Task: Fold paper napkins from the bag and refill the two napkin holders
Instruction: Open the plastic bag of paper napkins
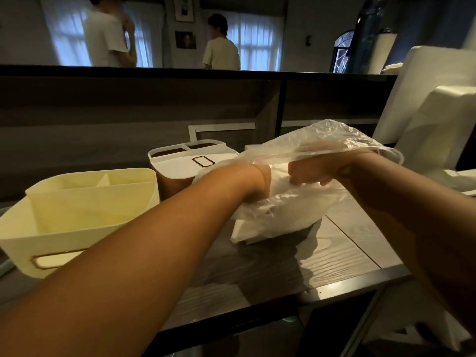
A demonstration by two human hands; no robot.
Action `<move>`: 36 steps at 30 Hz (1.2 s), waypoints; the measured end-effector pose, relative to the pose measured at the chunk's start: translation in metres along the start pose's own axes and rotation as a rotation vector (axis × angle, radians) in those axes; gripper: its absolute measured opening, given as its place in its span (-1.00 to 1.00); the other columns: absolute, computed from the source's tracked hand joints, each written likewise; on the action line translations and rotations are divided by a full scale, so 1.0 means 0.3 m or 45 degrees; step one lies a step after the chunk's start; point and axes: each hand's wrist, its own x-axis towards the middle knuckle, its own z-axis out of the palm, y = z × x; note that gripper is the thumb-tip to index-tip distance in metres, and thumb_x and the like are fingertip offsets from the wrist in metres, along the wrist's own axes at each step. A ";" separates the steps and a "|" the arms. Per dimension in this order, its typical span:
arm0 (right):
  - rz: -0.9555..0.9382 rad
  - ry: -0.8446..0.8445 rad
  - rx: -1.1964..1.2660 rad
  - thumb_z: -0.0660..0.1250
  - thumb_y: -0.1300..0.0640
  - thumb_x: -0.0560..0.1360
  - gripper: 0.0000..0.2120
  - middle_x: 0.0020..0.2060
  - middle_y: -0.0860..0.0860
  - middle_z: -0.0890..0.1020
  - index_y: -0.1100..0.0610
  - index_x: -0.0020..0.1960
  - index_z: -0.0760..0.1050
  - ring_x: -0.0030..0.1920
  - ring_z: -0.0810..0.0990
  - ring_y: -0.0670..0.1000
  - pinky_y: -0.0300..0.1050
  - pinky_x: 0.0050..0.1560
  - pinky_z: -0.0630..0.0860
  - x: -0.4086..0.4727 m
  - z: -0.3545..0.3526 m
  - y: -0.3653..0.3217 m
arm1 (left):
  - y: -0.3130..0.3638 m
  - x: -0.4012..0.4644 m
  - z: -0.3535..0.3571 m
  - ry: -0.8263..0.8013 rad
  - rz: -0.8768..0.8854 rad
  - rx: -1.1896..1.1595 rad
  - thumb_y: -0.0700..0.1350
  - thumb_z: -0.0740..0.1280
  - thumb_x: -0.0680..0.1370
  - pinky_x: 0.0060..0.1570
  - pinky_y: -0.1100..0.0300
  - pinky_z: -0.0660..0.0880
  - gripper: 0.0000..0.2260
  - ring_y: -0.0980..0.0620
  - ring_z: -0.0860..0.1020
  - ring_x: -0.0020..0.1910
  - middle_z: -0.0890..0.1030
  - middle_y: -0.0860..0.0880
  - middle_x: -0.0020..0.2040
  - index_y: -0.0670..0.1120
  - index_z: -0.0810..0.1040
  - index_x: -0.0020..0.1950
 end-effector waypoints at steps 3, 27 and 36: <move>-0.085 0.019 -0.179 0.36 0.10 0.59 -0.60 0.20 0.05 0.56 0.10 0.41 0.46 0.08 0.49 0.03 -0.10 0.19 0.44 -0.022 -0.013 -0.007 | -0.007 -0.038 -0.032 -0.048 0.082 0.010 -0.28 0.34 0.56 0.12 0.10 0.46 -0.54 -0.10 0.52 0.16 0.54 -0.14 0.31 -0.11 0.43 0.47; -0.220 0.549 0.228 0.27 0.08 0.62 -0.87 -0.26 -0.01 0.56 0.08 0.04 0.57 -0.27 0.53 -0.05 -0.22 -0.30 0.40 -0.232 -0.093 -0.066 | -0.063 -0.162 -0.071 0.180 0.191 -0.648 0.09 0.43 0.54 0.24 0.04 0.49 -0.35 -0.05 0.50 0.29 0.48 -0.04 0.41 0.01 0.26 0.57; -0.279 0.150 1.371 0.43 0.15 0.52 -0.75 0.05 0.12 0.67 0.14 0.18 0.53 0.00 0.71 0.14 0.06 0.04 0.65 -0.389 -0.174 -0.248 | -0.304 -0.365 -0.148 0.381 0.321 -1.315 0.06 0.59 0.38 0.25 0.06 0.54 -0.23 0.08 0.57 0.24 0.55 0.07 0.31 0.06 0.33 0.52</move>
